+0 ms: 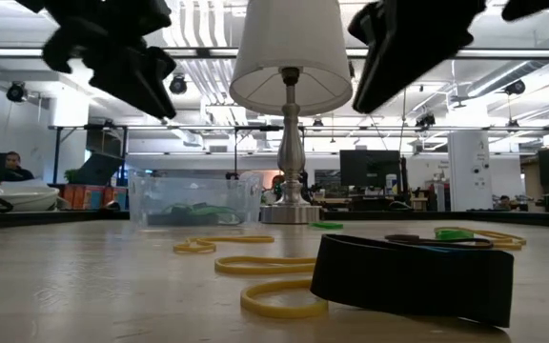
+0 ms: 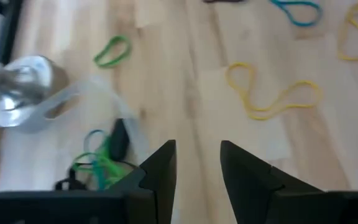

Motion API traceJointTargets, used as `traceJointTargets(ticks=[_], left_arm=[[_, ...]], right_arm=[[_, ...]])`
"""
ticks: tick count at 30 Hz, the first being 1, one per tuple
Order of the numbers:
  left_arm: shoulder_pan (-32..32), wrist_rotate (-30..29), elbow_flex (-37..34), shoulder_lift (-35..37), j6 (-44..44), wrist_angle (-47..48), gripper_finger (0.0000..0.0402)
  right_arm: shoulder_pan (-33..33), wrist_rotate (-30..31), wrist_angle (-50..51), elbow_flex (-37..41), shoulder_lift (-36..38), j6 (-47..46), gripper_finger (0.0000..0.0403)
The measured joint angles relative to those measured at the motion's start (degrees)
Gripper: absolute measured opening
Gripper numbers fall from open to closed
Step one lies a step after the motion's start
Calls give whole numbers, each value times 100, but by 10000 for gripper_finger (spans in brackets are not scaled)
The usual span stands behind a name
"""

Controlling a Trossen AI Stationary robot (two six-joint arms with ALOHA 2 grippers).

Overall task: Pick and place rubber bands into bin
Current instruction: Put the green rubber band into the transparent bin

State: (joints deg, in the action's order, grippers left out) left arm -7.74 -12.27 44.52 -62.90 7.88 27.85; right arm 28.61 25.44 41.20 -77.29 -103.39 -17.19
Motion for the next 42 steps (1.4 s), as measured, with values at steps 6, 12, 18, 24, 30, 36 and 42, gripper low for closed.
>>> traceJointTargets(ticks=[6, 12, 18, 24, 30, 36, 42], left_arm=[[-470, 2, -431, -45, -159, -704, 109], [-690, -2, -1016, -37, -114, -1552, 109], [-694, -9, -1041, 141, -127, -1489, 109], [-716, -2, -1037, 656, -148, -1308, 109], [-886, 4, -1249, 1139, -352, -1046, 109], [-948, 3, -1305, 1301, -452, -1040, 109], [-950, -22, -1303, 1245, -451, -1049, 109]], right_arm=[[-106, 739, -188, 355, 0, 48, 57], [-568, 974, -539, 798, 0, 106, 57], [-1333, 920, -1428, 1238, 0, 264, 57], [-2174, 633, -2345, 1640, 0, 281, 57], [-2921, -32, -3058, 1939, 0, 74, 57], [-3303, -73, -3120, 2080, 0, -224, 59], [-3314, -215, -3289, 2202, 0, -235, 93]])
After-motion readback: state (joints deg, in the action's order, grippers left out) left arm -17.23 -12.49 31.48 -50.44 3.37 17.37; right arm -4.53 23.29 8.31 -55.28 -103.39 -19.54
